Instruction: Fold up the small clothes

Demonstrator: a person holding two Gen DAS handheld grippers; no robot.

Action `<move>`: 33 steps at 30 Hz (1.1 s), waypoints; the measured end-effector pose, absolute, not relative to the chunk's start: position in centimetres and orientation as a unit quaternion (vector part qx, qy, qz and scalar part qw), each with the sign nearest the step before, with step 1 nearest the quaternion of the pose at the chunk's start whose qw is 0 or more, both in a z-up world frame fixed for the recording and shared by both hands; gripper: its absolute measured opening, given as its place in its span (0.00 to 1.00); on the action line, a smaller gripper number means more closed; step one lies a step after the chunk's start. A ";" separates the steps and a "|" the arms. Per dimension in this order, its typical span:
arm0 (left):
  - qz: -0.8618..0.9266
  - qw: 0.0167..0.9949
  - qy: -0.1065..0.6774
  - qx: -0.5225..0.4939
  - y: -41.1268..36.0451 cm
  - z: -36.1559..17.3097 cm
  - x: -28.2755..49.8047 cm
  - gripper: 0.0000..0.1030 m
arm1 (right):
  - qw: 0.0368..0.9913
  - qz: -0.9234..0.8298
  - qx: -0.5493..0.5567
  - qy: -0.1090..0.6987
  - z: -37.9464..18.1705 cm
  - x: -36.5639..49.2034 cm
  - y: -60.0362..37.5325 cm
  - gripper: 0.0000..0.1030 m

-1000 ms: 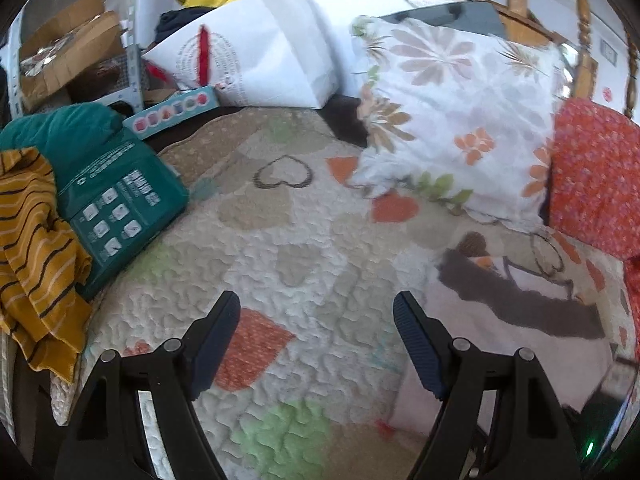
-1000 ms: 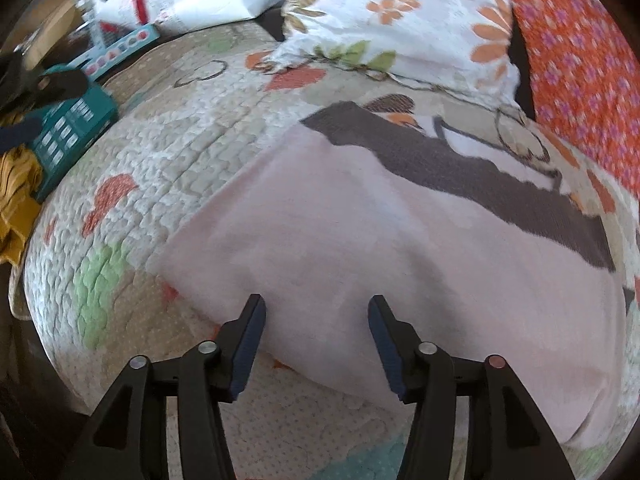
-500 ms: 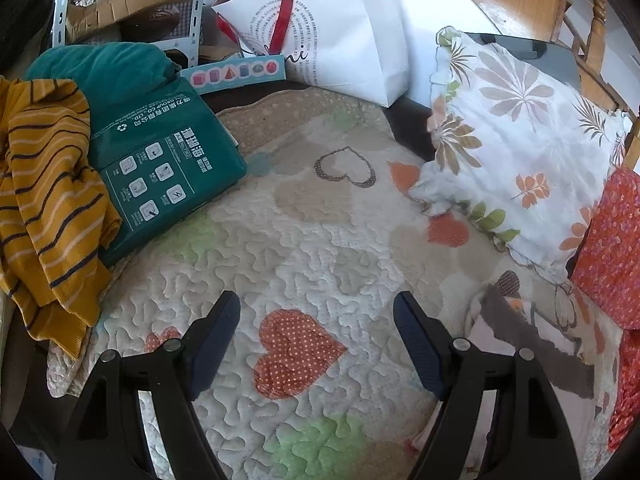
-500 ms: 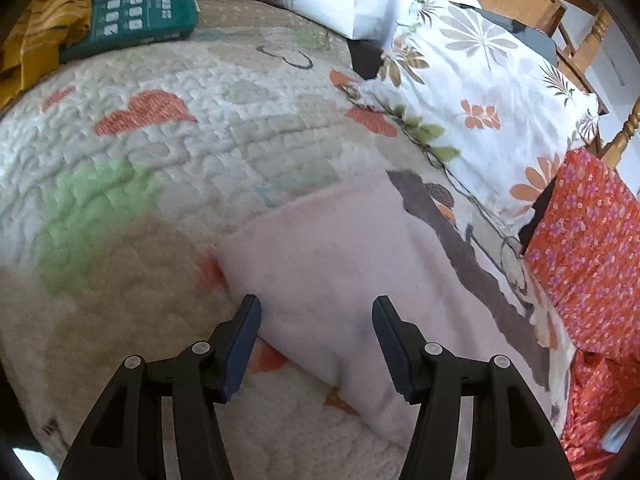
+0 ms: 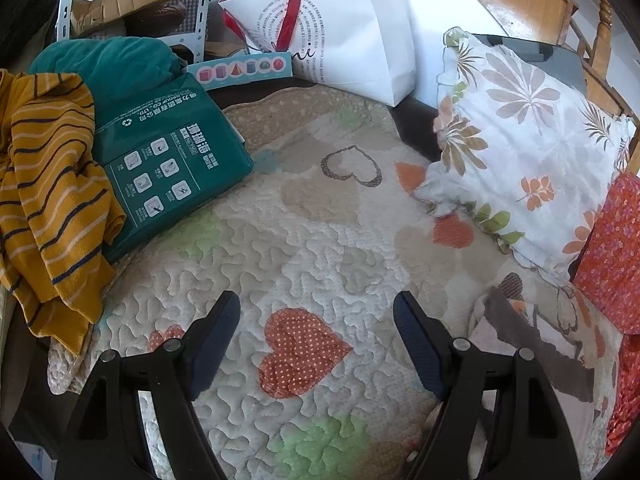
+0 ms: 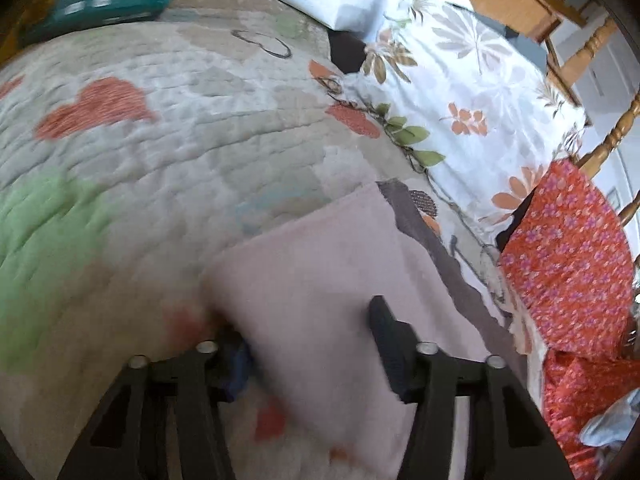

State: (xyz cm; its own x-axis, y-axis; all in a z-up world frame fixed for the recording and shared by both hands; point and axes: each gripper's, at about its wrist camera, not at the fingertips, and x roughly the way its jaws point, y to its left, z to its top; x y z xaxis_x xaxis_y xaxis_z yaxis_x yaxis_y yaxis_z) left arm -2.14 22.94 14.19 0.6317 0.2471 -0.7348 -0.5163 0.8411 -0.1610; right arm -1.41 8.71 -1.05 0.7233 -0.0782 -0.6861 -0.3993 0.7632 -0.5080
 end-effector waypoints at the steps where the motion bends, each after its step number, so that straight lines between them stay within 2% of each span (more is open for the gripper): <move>1: 0.216 0.885 0.371 -0.182 22.9 14.2 -2.1 0.76 | 0.867 0.098 -0.321 0.369 -1.1 -0.6 8.7 0.23; 4: 0.213 0.887 0.370 -0.178 22.6 14.2 -2.1 0.76 | 0.869 0.107 -0.284 0.391 -0.7 0.9 8.3 0.14; 10: 0.195 0.892 0.376 -0.158 20.1 14.1 -1.6 0.76 | 0.904 0.105 -0.111 0.400 5.1 2.0 -0.3 0.13; 16: 0.162 0.894 0.394 -0.137 16.1 13.2 -0.8 0.76 | 0.924 0.024 0.053 0.379 10.3 -0.3 -16.4 0.13; 19: 0.133 0.895 0.408 -0.123 13.0 12.5 -0.2 0.76 | 0.913 -0.025 0.104 0.393 9.3 -2.8 -23.8 0.13; 23: 0.094 0.892 0.428 -0.109 9.0 11.6 0.4 0.76 | 0.878 -0.074 0.130 0.454 4.4 -5.0 -30.1 0.13; 25: 0.068 0.888 0.442 -0.107 6.7 11.0 0.7 0.76 | 0.860 -0.053 0.191 0.471 2.4 -5.8 -32.6 0.13; 33: -0.004 0.885 0.464 -0.048 -2.3 9.6 1.0 0.76 | 0.850 -0.027 0.188 0.492 2.8 -6.9 -34.3 0.21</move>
